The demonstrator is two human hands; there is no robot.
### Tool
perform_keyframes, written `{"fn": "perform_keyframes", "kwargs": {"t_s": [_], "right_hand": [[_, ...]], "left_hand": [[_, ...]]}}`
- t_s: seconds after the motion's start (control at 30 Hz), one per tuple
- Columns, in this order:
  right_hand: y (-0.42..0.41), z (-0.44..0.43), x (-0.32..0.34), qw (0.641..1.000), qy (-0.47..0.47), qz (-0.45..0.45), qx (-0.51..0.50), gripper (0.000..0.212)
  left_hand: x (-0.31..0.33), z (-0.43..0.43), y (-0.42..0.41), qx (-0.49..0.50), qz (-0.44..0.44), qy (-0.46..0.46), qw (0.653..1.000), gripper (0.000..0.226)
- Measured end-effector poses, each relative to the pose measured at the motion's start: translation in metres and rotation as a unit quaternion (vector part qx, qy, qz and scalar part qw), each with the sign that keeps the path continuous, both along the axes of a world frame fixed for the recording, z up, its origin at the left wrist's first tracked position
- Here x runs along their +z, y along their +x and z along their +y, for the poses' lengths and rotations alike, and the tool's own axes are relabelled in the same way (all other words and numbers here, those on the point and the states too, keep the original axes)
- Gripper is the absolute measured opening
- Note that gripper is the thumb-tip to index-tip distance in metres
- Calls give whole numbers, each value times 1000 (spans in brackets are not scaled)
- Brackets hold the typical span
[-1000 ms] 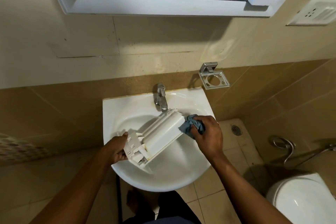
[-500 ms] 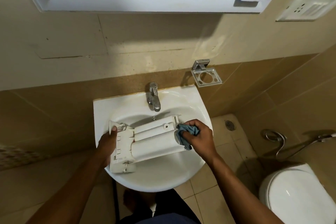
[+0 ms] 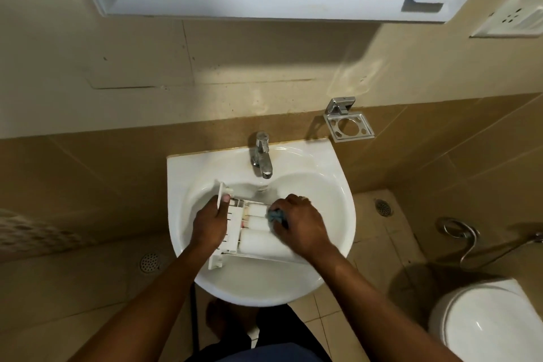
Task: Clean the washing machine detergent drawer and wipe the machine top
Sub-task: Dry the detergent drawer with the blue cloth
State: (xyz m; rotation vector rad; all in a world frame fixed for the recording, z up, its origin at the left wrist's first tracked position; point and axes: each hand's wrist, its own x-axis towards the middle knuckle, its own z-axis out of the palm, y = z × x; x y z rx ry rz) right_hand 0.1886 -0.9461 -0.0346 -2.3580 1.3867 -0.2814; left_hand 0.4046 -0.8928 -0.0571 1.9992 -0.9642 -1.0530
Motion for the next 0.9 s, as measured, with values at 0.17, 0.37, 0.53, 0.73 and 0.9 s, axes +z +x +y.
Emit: {"fn": "perform_keyframes", "kwargs": {"t_s": [0.17,0.37,0.53,0.73,0.9], "right_hand": [[42,25,-3,988,120,-94,27,32],[27,-16,15,979,95,-154,-88,28],[64,30,6,981,66,-172,57,35],[38,52,8,968,164,-90,166,39],[26,-3,16,987,76,-141,-29,29]], "left_hand": [[2,-1,-2,12,5,11,1000,61],[-5,4,-4,59,46,-14,997,80],[-8,1,-4,65,39,-21,997,79],[0,4,-4,52,13,-44,998,64],[-8,6,-3,21,-31,-44,998,74]]}}
